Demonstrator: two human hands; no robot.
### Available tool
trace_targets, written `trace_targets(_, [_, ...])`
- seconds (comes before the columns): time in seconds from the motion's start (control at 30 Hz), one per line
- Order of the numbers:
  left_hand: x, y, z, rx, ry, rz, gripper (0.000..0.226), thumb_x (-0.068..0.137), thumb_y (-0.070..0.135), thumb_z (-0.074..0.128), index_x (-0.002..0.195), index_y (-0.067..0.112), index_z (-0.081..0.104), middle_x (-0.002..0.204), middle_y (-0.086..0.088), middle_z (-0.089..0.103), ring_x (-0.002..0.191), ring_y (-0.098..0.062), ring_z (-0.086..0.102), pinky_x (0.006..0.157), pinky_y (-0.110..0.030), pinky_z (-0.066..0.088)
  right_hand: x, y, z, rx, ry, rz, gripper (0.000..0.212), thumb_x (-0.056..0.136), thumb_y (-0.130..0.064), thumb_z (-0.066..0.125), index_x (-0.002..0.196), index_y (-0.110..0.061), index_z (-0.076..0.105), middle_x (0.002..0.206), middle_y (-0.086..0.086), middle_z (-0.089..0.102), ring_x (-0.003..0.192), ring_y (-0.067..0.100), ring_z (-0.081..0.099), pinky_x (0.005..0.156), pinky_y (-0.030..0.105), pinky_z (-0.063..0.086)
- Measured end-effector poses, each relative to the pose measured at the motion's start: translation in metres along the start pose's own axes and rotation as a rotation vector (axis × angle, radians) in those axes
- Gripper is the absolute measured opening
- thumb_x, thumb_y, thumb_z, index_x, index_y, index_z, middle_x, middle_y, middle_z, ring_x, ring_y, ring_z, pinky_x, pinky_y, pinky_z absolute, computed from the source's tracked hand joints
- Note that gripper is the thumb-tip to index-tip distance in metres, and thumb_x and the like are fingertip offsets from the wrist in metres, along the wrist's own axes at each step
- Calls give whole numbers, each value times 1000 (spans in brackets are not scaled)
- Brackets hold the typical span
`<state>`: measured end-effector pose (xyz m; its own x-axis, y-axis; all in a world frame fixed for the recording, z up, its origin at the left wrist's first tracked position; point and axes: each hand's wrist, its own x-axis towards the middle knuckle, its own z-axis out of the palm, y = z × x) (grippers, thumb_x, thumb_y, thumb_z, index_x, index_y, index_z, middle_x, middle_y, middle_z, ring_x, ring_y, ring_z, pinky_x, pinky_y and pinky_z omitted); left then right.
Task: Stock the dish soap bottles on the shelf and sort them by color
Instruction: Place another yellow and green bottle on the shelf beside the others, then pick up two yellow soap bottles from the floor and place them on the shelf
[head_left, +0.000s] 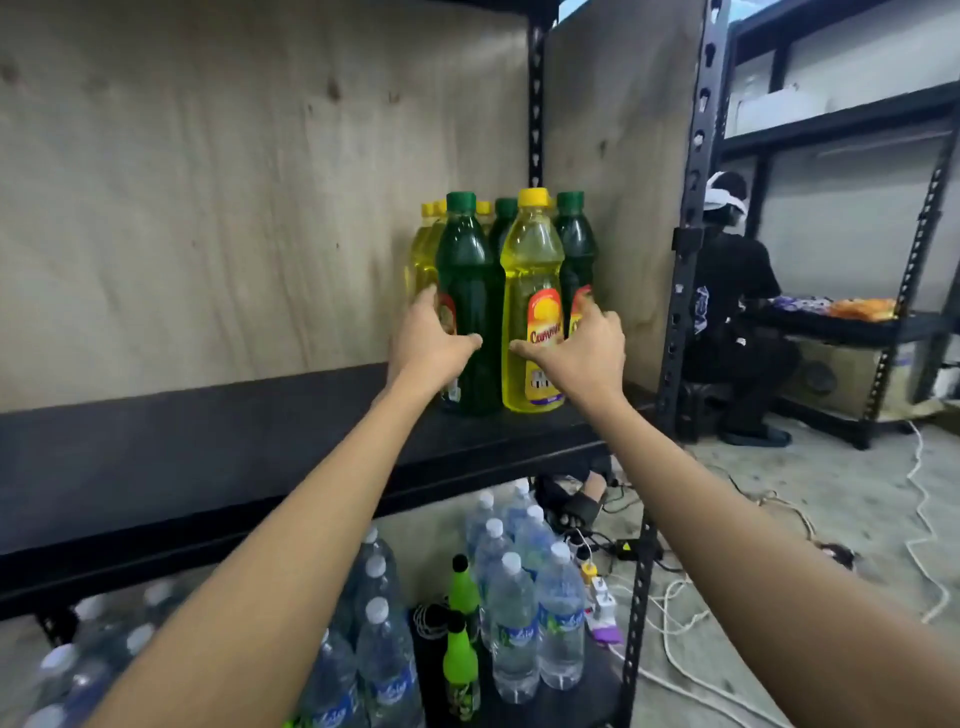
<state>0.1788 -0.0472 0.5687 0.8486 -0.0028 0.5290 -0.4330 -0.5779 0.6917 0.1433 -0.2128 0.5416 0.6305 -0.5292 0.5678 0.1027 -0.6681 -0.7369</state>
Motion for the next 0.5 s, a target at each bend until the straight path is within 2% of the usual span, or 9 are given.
trace_targets(0.03, [-26, -6, -2, -73, 75, 83, 72, 79, 28, 79, 143, 25, 46, 131, 1, 57, 118, -17, 58, 99, -35, 51, -20, 12, -5, 27, 60, -4, 91, 61, -52, 84, 137, -15, 51, 119, 7, 54, 108, 21, 56, 88, 26, 41])
trace_targets(0.1, [-94, -29, 3, -253, 224, 249, 49, 81, 22, 72, 125, 33, 57, 107, 8, 60, 93, -9, 64, 78, -21, 56, -76, 52, -10, 68, 147, 28, 66, 63, -46, 77, 123, -24, 61, 102, -4, 54, 91, 10, 54, 80, 18, 37])
trace_targets(0.13, [-134, -47, 12, -295, 248, 280, 40, 82, 21, 70, 117, 36, 59, 97, 10, 61, 84, -10, 64, 68, -14, 53, -111, 78, -10, 61, 141, 76, 55, 63, -43, 74, 115, -27, 63, 95, -7, 54, 86, 8, 53, 76, 18, 37])
trace_targets(0.2, [-219, -88, 41, -319, 182, 174, 30, 84, 18, 69, 105, 39, 60, 84, 10, 62, 72, -10, 64, 60, -8, 45, -180, 136, -9, 2, 43, 225, 41, 63, -39, 74, 101, -27, 64, 88, -4, 59, 82, 13, 57, 71, 23, 40])
trace_targets(0.27, [-296, -133, 77, -346, -12, -139, 27, 81, 14, 72, 96, 35, 63, 79, 10, 65, 65, -6, 63, 59, -11, 44, -238, 192, -7, -80, -144, 442, 36, 66, -32, 80, 98, -19, 69, 88, 7, 69, 85, 24, 65, 71, 30, 46])
trace_targets(0.33, [-357, -184, 115, -274, -275, -497, 29, 78, 8, 76, 95, 29, 66, 83, 7, 70, 64, -3, 65, 61, -18, 46, -281, 243, -6, -161, -348, 656, 35, 67, -23, 83, 99, -13, 71, 90, 13, 74, 91, 31, 70, 74, 32, 50])
trace_targets(0.4, [-397, -233, 146, -200, -485, -830, 26, 78, 8, 76, 99, 19, 65, 91, -2, 69, 76, -17, 67, 67, -24, 46, -311, 280, -1, -214, -524, 797, 45, 68, -20, 84, 109, -10, 67, 98, 18, 73, 98, 33, 69, 82, 36, 53])
trace_targets(0.43, [-410, -256, 159, -241, -493, -1052, 23, 80, 11, 75, 100, 15, 64, 89, -7, 65, 77, -24, 64, 68, -27, 44, -322, 293, 4, -258, -586, 808, 51, 68, -22, 83, 114, -11, 65, 102, 18, 72, 102, 34, 67, 86, 39, 54])
trace_targets(0.5, [-425, -291, 175, -379, -394, -1450, 19, 86, 13, 71, 100, 7, 61, 77, -13, 55, 64, -25, 52, 61, -30, 41, -337, 314, 21, -386, -681, 713, 61, 68, -28, 81, 124, -16, 60, 115, 16, 67, 110, 33, 63, 92, 38, 51])
